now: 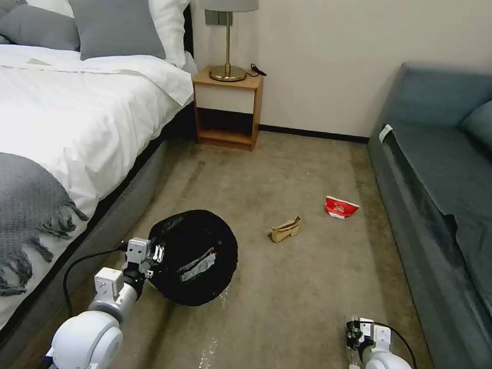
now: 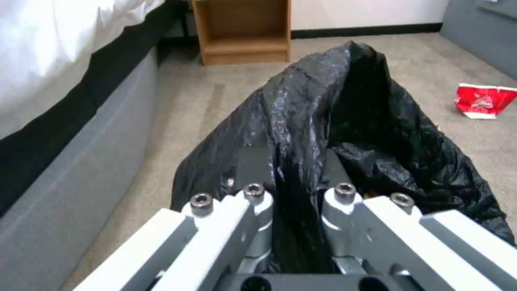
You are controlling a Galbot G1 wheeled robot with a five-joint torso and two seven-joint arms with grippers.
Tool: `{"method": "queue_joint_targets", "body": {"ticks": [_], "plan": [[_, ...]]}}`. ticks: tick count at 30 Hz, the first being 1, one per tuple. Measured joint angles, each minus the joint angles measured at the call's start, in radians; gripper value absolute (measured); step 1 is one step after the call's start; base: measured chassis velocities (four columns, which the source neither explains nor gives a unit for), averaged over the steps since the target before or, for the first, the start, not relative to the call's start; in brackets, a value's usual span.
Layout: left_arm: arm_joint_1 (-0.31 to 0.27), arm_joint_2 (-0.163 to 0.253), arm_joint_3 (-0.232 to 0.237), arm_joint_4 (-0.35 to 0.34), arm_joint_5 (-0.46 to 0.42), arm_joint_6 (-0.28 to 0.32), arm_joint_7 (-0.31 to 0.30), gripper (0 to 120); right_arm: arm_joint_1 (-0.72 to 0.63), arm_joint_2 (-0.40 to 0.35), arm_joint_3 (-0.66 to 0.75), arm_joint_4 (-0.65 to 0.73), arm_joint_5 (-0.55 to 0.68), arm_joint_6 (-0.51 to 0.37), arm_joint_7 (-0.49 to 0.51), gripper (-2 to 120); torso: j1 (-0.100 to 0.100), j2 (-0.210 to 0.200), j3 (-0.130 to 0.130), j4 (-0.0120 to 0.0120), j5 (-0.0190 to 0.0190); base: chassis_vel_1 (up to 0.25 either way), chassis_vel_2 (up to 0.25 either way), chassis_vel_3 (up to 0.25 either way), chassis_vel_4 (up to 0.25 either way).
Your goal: Pick up the trash bin, then pick up the garbage on the floor and place it into the trash bin.
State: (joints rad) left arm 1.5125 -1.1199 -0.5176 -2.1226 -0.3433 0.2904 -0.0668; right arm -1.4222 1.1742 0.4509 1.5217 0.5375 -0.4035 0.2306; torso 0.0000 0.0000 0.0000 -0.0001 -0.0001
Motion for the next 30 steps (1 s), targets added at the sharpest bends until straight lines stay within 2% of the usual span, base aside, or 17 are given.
{"method": "queue_joint_targets", "body": {"ticks": [1,2,4,5,7,9,11,13,19,24,30], "plan": [[0.001,0.000,0.000,0.000,0.000,0.000,0.000,7,0.003,0.004,0.000,-0.002,-0.009,0.030,-0.017,17,0.000,0.000,0.000,0.0000,0.0000,0.000,0.000,0.000,0.000],[0.002,0.000,0.000,-0.001,0.001,-0.001,0.001,7,0.010,0.015,0.002,-0.007,-0.032,0.103,-0.059,17,0.000,0.000,0.000,0.0001,0.0002,0.000,0.000,0.000,0.000],[0.002,0.000,0.000,-0.001,0.002,-0.002,0.001,7,0.017,0.027,0.002,-0.008,-0.044,0.158,-0.087,17,0.000,0.000,0.000,0.0001,0.0001,0.000,0.000,0.000,0.000],[0.002,0.000,0.000,-0.001,0.002,-0.002,0.001,7,0.017,0.027,0.002,-0.008,-0.044,0.158,-0.087,17,0.000,0.000,0.000,0.0001,0.0001,0.000,0.000,0.000,0.000],[0.001,0.000,0.002,-0.002,0.003,-0.004,0.001,7,0.035,0.054,-0.001,-0.015,-0.089,0.257,-0.131,17,0.000,0.000,0.000,0.0002,0.0000,0.000,0.000,0.000,0.000],[0.001,0.001,0.002,-0.002,0.004,-0.004,0.001,7,0.038,0.058,-0.002,-0.018,-0.099,0.271,-0.135,17,0.000,0.000,0.000,0.0002,0.0000,0.000,0.000,0.000,0.000],[0.000,0.000,0.005,-0.007,0.004,-0.005,0.001,7,0.056,0.084,-0.014,-0.022,-0.130,0.339,-0.157,17,0.000,0.000,0.000,0.0002,0.0000,0.000,0.000,0.000,0.000],[0.000,0.000,0.005,-0.007,0.004,-0.005,0.001,7,0.059,0.088,-0.017,-0.022,-0.129,0.346,-0.158,17,0.000,0.000,0.000,0.0002,-0.0001,0.000,0.000,0.000,0.000],[-0.013,0.000,0.002,0.000,0.000,-0.006,0.001,7,0.135,0.153,-0.063,-0.054,-0.280,0.545,-0.211,17,0.000,0.000,0.000,0.0002,0.0002,0.000,0.000,0.000,0.000],[-0.015,-0.003,0.004,0.004,0.000,-0.006,0.001,7,0.171,0.185,-0.105,-0.043,-0.297,0.587,-0.232,17,0.000,0.000,0.000,0.0002,0.0002,0.000,0.000,0.000,0.000],[-0.016,-0.010,0.007,0.013,0.003,-0.007,0.002,7,0.204,0.215,-0.196,0.052,-0.285,0.598,-0.285,17,0.000,0.000,0.000,0.0002,-0.0001,0.000,0.000,0.000,0.000]]}}
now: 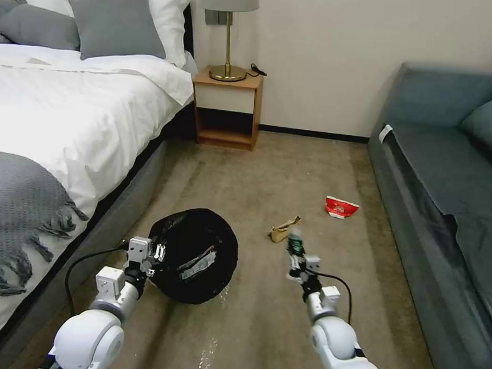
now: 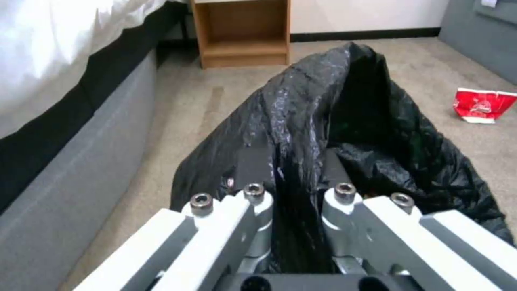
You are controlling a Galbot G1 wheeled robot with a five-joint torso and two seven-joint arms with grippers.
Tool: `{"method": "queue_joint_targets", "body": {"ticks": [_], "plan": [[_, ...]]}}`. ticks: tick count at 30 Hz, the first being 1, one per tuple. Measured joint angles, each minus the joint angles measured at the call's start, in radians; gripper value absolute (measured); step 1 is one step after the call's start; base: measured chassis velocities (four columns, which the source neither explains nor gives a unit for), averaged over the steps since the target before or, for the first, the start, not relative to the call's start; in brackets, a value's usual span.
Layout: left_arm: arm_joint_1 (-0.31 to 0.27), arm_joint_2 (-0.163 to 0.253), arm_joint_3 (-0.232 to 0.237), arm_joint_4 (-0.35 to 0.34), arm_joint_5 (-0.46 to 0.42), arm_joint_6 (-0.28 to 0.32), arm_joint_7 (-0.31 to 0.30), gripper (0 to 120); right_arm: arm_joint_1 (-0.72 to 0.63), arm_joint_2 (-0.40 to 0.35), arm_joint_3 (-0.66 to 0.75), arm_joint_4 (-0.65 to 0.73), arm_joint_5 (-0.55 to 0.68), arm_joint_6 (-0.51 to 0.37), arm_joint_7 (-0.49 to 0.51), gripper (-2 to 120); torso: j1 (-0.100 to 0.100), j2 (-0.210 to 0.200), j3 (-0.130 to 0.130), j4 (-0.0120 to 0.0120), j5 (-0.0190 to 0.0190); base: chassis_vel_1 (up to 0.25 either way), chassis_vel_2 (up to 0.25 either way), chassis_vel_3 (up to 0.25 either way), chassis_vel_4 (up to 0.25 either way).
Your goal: Pick up the trash bin, then pick up the garbage on the floor and place it into the trash bin.
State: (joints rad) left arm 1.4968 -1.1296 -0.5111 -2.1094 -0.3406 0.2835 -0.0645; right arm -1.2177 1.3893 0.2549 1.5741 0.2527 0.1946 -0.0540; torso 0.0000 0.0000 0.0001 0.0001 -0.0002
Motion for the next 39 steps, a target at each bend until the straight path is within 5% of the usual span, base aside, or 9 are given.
{"method": "queue_joint_targets", "body": {"ticks": [15,28,39], "plan": [[-0.015,-0.002,-0.003,0.010,-0.007,-0.002,0.003,7,0.057,0.055,-0.211,0.101,0.133,-0.043,-0.153,17,0.000,0.000,0.000,0.0000,0.0002,0.000,0.000,0.000,0.000],[-0.019,-0.005,0.002,0.012,-0.025,-0.032,0.041,7,0.057,0.071,-0.251,0.014,0.040,-0.018,-0.178,19,0.000,0.000,0.000,-0.0001,0.0002,0.000,0.000,0.000,0.000],[-0.018,-0.006,0.004,0.012,-0.021,-0.050,0.082,7,0.054,0.078,-0.248,0.004,0.023,-0.020,-0.145,59,0.000,0.000,0.000,-0.0001,0.0002,0.000,0.000,0.000,0.000]]}}
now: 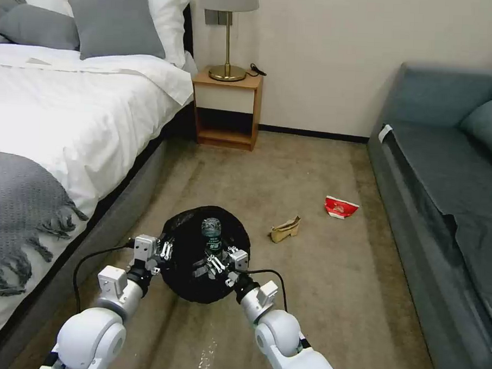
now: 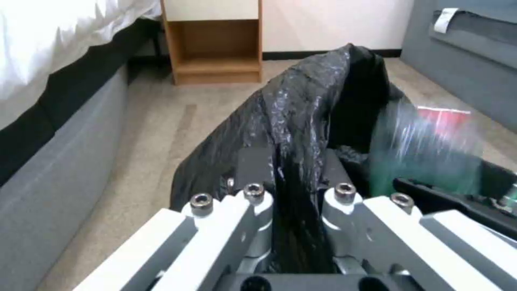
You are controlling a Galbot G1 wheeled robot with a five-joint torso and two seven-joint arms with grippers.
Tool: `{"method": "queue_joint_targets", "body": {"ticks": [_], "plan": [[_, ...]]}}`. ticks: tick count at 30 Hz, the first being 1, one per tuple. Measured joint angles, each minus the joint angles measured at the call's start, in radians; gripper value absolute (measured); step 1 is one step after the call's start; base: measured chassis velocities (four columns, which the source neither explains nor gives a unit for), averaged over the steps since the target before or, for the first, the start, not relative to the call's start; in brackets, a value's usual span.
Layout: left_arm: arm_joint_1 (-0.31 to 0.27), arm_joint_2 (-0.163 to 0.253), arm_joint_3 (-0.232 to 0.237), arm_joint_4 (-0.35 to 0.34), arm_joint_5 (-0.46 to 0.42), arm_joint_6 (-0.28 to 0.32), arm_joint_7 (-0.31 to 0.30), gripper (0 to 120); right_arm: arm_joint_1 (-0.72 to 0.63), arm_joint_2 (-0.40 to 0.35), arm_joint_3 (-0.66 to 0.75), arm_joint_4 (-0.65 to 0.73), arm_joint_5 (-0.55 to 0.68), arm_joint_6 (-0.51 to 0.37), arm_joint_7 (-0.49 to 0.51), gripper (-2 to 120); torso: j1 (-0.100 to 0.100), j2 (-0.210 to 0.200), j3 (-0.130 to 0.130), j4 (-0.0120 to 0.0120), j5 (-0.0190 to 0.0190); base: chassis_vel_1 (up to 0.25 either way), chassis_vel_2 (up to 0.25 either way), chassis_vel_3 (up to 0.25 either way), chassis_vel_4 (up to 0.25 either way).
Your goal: Pick up the trash bin, then pick up the garbage on the floor and place it into the trash bin.
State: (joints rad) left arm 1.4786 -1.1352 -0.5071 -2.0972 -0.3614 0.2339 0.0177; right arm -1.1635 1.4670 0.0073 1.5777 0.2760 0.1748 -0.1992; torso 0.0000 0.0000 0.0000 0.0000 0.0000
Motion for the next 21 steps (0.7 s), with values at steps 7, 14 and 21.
{"method": "queue_joint_targets", "body": {"ticks": [7,14,21], "plan": [[0.006,-0.001,-0.002,0.003,0.007,-0.003,0.000,7,-0.021,-0.015,0.010,0.029,-0.004,0.000,0.015,88,0.000,0.000,0.000,0.0000,0.0000,0.000,0.000,0.000,0.000],[0.009,-0.001,-0.014,0.003,0.006,-0.007,-0.001,7,-0.059,-0.034,0.044,0.101,0.027,0.000,0.073,100,0.000,0.000,0.000,0.0000,0.0001,0.000,0.000,0.000,0.000],[0.008,0.003,-0.026,0.005,-0.002,-0.007,-0.002,7,-0.087,-0.056,0.103,0.136,0.037,-0.024,0.149,100,0.000,0.000,0.000,0.0000,0.0001,0.000,0.000,0.000,0.000]]}}
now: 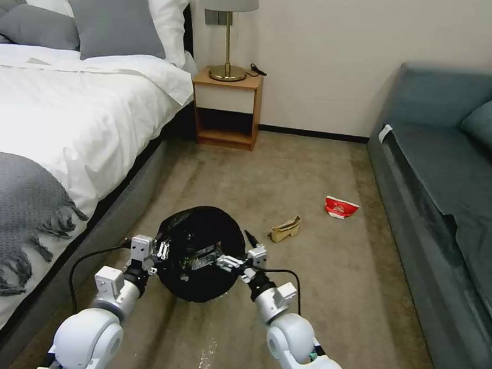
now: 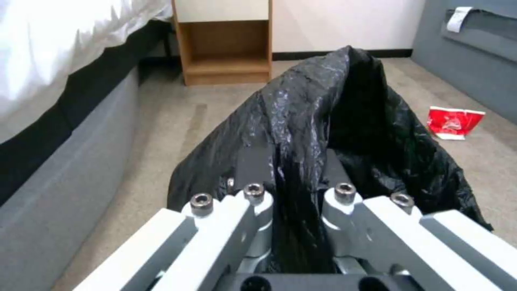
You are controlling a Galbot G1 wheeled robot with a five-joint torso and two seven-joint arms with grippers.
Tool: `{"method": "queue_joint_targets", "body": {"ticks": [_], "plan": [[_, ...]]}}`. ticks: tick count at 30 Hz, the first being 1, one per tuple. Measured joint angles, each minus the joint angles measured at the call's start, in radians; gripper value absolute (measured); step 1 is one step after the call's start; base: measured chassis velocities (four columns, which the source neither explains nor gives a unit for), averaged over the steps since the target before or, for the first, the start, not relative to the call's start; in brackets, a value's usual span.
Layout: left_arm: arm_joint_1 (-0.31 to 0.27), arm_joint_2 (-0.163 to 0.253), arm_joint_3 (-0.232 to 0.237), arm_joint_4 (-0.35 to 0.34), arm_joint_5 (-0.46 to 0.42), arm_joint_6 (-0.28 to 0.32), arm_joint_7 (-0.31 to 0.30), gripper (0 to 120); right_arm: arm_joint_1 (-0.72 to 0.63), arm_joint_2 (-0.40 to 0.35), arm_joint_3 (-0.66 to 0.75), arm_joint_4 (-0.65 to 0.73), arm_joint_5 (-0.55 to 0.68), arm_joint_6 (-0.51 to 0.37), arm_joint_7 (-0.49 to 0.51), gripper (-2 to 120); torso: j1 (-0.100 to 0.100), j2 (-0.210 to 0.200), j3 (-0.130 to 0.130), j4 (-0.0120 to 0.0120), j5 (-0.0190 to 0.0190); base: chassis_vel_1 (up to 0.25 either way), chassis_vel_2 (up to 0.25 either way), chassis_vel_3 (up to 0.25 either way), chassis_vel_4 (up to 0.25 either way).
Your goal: Pick up the trash bin, then pick up the garbage on the floor and place it into the trash bin.
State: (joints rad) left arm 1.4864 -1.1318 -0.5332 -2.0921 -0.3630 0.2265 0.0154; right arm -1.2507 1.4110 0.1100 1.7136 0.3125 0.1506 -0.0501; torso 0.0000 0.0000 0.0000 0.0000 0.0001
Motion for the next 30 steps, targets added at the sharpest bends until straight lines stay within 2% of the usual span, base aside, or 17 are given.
{"method": "queue_joint_targets", "body": {"ticks": [3,8,15,30], "plan": [[0.000,0.000,-0.004,0.003,-0.001,-0.001,-0.002,7,-0.002,-0.006,0.050,-0.020,0.015,-0.027,0.056,100,0.000,0.000,0.000,-0.0001,0.0002,0.000,0.000,0.000,0.000],[0.000,0.002,-0.007,0.008,-0.002,-0.003,-0.006,7,-0.002,-0.017,0.116,-0.047,0.048,-0.051,0.091,100,0.000,0.000,0.000,-0.0001,0.0001,0.000,0.000,0.000,0.000],[-0.004,0.010,-0.012,0.022,-0.012,-0.004,-0.016,7,-0.002,-0.039,0.217,-0.095,0.153,-0.100,0.160,100,0.000,0.000,0.000,-0.0002,0.0000,0.000,0.000,0.000,0.000],[0.005,0.014,-0.016,0.020,-0.012,-0.012,-0.016,7,-0.009,-0.056,0.264,-0.139,0.173,-0.096,0.140,100,0.000,0.000,0.000,0.0000,0.0000,0.000,0.000,0.000,0.000]]}}
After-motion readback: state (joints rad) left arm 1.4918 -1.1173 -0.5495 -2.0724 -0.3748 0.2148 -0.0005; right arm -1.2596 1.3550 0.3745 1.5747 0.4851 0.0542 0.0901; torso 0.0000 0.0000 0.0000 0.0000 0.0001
